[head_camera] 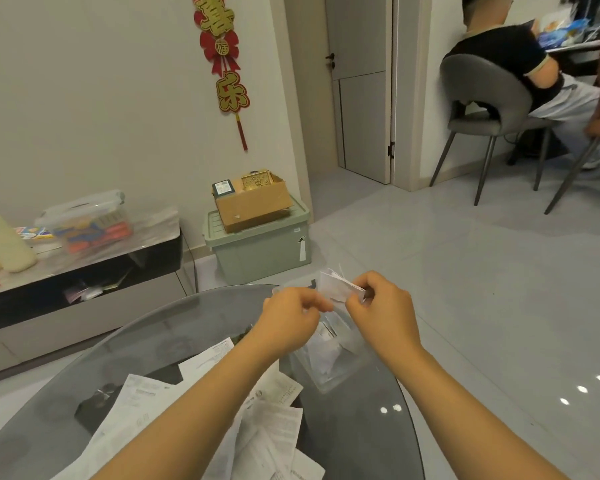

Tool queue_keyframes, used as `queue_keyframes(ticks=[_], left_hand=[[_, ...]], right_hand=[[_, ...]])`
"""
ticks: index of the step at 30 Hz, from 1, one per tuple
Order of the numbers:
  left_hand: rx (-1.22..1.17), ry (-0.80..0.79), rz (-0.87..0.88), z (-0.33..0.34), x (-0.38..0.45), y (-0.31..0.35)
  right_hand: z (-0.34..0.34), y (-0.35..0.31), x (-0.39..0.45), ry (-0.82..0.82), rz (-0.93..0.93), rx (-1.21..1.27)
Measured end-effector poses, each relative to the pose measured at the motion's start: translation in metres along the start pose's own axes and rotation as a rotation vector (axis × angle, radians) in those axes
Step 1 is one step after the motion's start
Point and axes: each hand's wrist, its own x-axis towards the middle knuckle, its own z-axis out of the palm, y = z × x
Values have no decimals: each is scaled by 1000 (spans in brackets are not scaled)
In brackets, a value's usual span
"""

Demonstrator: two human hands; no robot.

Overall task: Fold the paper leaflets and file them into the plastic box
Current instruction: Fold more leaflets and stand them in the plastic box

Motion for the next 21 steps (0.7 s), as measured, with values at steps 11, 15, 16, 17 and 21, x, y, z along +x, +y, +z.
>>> queue_keyframes(ticks=[11, 15, 16, 17, 21], left_hand=[[501, -322, 395, 10, 36, -22], [584, -460, 281, 13, 41, -20], [600, -484, 248, 14, 42, -20], [610, -497, 222, 14, 42, -19], [648, -468, 250, 8, 39, -20]], right_hand=[[15, 15, 5, 24, -20, -170], [15, 17, 6, 29, 11, -133], [14, 17, 7, 28, 26, -116], [14, 17, 7, 26, 36, -98], [14, 17, 6, 6, 20, -108]])
